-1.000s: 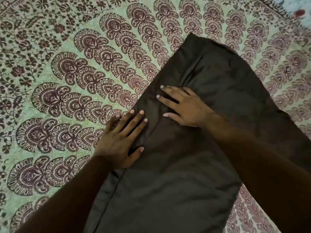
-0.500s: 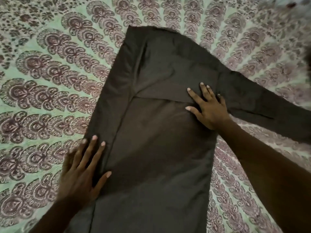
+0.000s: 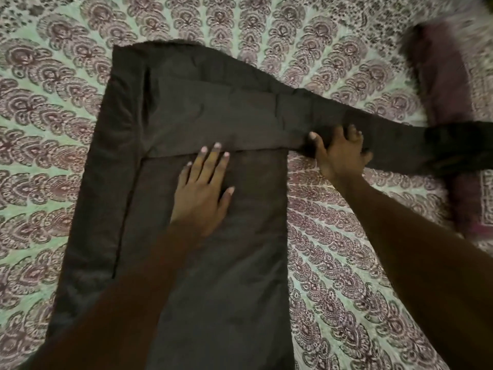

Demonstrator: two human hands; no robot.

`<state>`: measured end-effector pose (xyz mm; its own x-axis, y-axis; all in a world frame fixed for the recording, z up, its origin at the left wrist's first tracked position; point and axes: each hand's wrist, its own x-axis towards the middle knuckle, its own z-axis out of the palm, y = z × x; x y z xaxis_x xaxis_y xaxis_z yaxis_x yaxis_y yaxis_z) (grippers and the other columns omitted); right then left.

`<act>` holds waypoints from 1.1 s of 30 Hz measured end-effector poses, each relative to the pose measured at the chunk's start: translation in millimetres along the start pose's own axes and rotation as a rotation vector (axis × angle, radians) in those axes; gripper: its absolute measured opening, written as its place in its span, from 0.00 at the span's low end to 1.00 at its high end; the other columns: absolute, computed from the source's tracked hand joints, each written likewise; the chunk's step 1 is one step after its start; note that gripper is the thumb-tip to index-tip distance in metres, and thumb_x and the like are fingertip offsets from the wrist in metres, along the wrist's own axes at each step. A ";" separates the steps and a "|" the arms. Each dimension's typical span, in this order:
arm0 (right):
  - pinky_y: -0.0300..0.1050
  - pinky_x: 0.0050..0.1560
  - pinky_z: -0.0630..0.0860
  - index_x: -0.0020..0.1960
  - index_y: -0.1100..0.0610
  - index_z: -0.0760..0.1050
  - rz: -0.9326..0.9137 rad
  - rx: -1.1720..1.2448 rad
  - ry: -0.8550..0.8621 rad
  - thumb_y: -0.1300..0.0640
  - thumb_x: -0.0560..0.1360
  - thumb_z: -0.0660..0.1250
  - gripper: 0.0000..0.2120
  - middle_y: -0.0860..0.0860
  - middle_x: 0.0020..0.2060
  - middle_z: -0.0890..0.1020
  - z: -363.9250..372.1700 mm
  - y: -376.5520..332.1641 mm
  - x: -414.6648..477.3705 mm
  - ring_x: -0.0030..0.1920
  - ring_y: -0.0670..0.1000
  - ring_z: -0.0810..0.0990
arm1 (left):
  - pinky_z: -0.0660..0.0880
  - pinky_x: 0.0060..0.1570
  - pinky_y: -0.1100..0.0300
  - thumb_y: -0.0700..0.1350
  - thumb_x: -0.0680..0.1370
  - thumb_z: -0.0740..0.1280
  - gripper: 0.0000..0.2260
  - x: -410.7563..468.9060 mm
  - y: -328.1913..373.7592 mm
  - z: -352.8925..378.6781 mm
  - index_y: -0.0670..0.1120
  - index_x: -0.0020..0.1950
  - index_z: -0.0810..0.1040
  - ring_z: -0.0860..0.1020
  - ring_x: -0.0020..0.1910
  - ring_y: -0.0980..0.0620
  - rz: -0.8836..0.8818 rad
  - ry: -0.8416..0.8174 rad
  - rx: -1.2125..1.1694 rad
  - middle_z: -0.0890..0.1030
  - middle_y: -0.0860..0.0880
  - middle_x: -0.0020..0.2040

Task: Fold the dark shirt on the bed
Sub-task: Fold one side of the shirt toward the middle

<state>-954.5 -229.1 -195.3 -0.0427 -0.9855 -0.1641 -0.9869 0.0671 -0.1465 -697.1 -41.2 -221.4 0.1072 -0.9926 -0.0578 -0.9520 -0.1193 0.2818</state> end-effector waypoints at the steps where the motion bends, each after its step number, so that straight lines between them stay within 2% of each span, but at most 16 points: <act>1: 0.73 0.72 0.56 0.76 0.53 0.67 0.065 0.018 0.006 0.31 0.81 0.54 0.33 0.60 0.79 0.62 -1.6 3.0 3.9 0.80 0.63 0.58 | 0.57 0.78 0.43 0.59 0.83 0.57 0.31 18.6 7.7 3.7 0.51 0.84 0.54 0.50 0.84 0.47 0.013 -0.012 0.004 0.50 0.50 0.85; 6: 0.73 0.73 0.53 0.74 0.49 0.68 0.306 0.184 -0.024 0.40 0.83 0.59 0.23 0.61 0.77 0.63 -11.6 12.5 32.6 0.77 0.65 0.61 | 0.58 0.78 0.41 0.63 0.80 0.56 0.33 54.7 26.9 22.5 0.52 0.83 0.56 0.54 0.83 0.45 -0.041 -0.074 0.028 0.53 0.49 0.85; 9: 0.69 0.74 0.53 0.77 0.49 0.62 0.411 0.219 -0.051 0.41 0.82 0.61 0.27 0.61 0.79 0.59 -14.9 15.6 41.2 0.78 0.65 0.56 | 0.58 0.77 0.42 0.63 0.80 0.55 0.33 50.4 29.0 25.3 0.54 0.83 0.56 0.55 0.83 0.47 -0.073 -0.023 0.026 0.53 0.51 0.85; 11: 0.68 0.73 0.55 0.79 0.51 0.60 0.468 0.251 -0.037 0.41 0.80 0.67 0.33 0.60 0.80 0.58 -18.6 18.8 43.8 0.78 0.65 0.56 | 0.58 0.77 0.43 0.65 0.80 0.53 0.33 49.5 28.1 25.2 0.55 0.83 0.56 0.55 0.83 0.48 -0.067 -0.004 0.024 0.53 0.52 0.85; 14: 0.66 0.72 0.63 0.76 0.55 0.64 0.521 0.350 0.043 0.46 0.75 0.76 0.36 0.58 0.76 0.67 -24.3 26.5 48.8 0.76 0.61 0.64 | 0.57 0.78 0.43 0.65 0.81 0.55 0.32 52.7 25.8 21.3 0.56 0.83 0.55 0.53 0.83 0.49 -0.059 -0.036 0.006 0.51 0.53 0.85; 18: 0.57 0.68 0.73 0.62 0.57 0.77 0.492 0.653 0.165 0.56 0.75 0.77 0.18 0.55 0.61 0.82 -27.7 32.5 42.5 0.64 0.57 0.80 | 0.54 0.79 0.43 0.62 0.81 0.61 0.34 58.9 30.8 3.1 0.54 0.84 0.53 0.49 0.84 0.49 -0.080 -0.185 -0.060 0.47 0.53 0.85; 20: 0.55 0.65 0.77 0.62 0.59 0.80 0.421 0.758 0.199 0.55 0.75 0.76 0.17 0.56 0.58 0.84 -29.2 24.1 27.7 0.60 0.56 0.82 | 0.57 0.78 0.42 0.58 0.81 0.63 0.33 56.4 35.2 -12.2 0.52 0.83 0.55 0.51 0.83 0.48 -0.091 -0.192 -0.126 0.49 0.53 0.85; 22: 0.45 0.55 0.78 0.57 0.59 0.82 0.237 0.811 0.216 0.52 0.76 0.75 0.15 0.57 0.53 0.85 -32.1 9.0 5.9 0.54 0.54 0.83 | 0.63 0.75 0.43 0.51 0.81 0.65 0.28 48.7 36.0 -27.7 0.50 0.80 0.62 0.61 0.79 0.46 -0.066 -0.090 -0.229 0.57 0.51 0.83; 24: 0.42 0.45 0.75 0.48 0.56 0.80 0.008 0.898 0.194 0.49 0.74 0.74 0.11 0.59 0.47 0.83 -33.9 -9.2 -21.0 0.47 0.52 0.81 | 0.68 0.72 0.54 0.46 0.82 0.66 0.22 39.0 32.6 -40.8 0.47 0.76 0.69 0.71 0.72 0.48 -0.051 -0.001 -0.445 0.70 0.48 0.76; 26: 0.44 0.46 0.77 0.46 0.57 0.78 -0.165 1.029 0.130 0.53 0.75 0.74 0.08 0.55 0.42 0.82 -36.7 -30.3 -53.6 0.45 0.49 0.80 | 0.71 0.63 0.69 0.46 0.84 0.65 0.17 27.8 28.4 -57.0 0.48 0.73 0.73 0.78 0.61 0.56 -0.174 0.022 -0.749 0.79 0.50 0.66; 27: 0.44 0.47 0.77 0.46 0.57 0.78 -0.243 1.074 0.089 0.56 0.76 0.74 0.06 0.49 0.40 0.82 -36.4 -41.4 -69.7 0.44 0.46 0.80 | 0.72 0.60 0.70 0.47 0.84 0.64 0.15 22.4 26.3 -65.6 0.49 0.71 0.74 0.79 0.57 0.60 -0.278 0.019 -0.907 0.81 0.51 0.63; 29: 0.38 0.46 0.73 0.43 0.52 0.76 -0.377 1.087 -0.002 0.62 0.77 0.74 0.09 0.38 0.35 0.79 -39.1 -66.0 -104.7 0.41 0.38 0.76 | 0.74 0.60 0.62 0.51 0.85 0.62 0.14 12.3 18.4 -83.0 0.49 0.69 0.75 0.79 0.58 0.59 -0.495 -0.023 -1.204 0.82 0.51 0.60; 31: 0.35 0.43 0.70 0.41 0.48 0.74 -0.499 1.046 -0.103 0.64 0.76 0.74 0.14 0.36 0.32 0.76 -35.7 -90.1 -138.4 0.39 0.35 0.72 | 0.73 0.64 0.51 0.59 0.85 0.56 0.18 -4.3 0.0 -99.9 0.51 0.68 0.75 0.79 0.64 0.52 -0.671 -0.100 -1.447 0.83 0.46 0.63; 33: 0.35 0.41 0.68 0.40 0.45 0.73 -0.614 0.984 -0.221 0.62 0.76 0.75 0.16 0.37 0.32 0.75 -29.9 -111.0 -171.9 0.37 0.35 0.72 | 0.73 0.66 0.45 0.66 0.83 0.51 0.25 -31.9 -23.7 -113.6 0.52 0.68 0.75 0.79 0.66 0.44 -0.753 -0.164 -1.670 0.81 0.42 0.65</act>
<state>-842.2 -71.8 -121.7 0.5210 -0.8524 0.0445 -0.2843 -0.2224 -0.9326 -645.4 -9.5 -117.5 0.2025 -0.7235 -0.6599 0.5335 -0.4836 0.6939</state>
